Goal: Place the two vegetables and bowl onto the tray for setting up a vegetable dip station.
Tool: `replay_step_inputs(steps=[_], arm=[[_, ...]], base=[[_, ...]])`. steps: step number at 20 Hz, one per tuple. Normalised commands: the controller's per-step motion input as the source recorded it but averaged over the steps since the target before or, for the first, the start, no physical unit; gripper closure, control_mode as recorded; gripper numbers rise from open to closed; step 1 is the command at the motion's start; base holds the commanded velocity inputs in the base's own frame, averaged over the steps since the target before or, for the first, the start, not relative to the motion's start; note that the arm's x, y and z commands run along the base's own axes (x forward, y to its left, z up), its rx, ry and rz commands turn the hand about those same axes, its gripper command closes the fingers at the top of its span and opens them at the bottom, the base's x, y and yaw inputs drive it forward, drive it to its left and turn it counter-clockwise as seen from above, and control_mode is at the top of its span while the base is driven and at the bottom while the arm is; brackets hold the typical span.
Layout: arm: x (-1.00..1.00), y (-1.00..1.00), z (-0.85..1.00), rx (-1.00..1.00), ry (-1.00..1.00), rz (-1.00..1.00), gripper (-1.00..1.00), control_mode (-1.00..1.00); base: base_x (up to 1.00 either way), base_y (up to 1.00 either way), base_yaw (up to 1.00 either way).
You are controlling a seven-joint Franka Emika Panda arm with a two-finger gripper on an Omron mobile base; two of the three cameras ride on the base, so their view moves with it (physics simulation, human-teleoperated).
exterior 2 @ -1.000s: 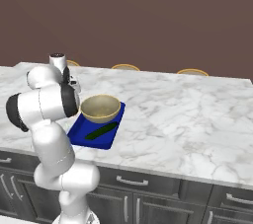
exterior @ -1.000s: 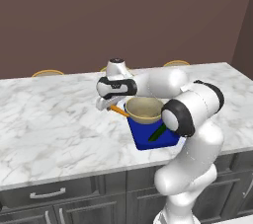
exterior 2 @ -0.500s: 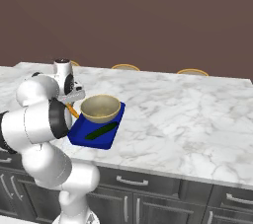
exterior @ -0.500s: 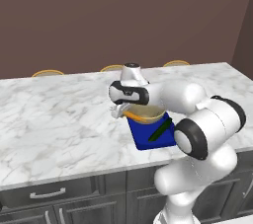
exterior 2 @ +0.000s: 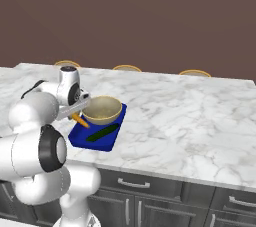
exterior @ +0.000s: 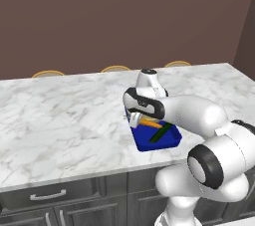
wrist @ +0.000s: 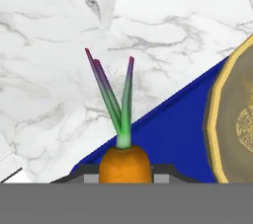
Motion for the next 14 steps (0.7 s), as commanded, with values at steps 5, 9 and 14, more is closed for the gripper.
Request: replay_step_inputs(steps=[5, 9, 14], arm=[[-0.02, -0.32, 0.0, -0.03, -0.02, 0.1, 1.0, -1.0], [0.0, -0.29, -0.06, -0.03, -0.04, 0.08, 1.0, -1.0], [0.0, -0.28, -0.12, -0.02, -0.05, 0.08, 1.0, -1.0]], base=[[0.0, 0.0, 0.0], [0.0, 0.0, 0.0], [0.0, 0.0, 0.0]])
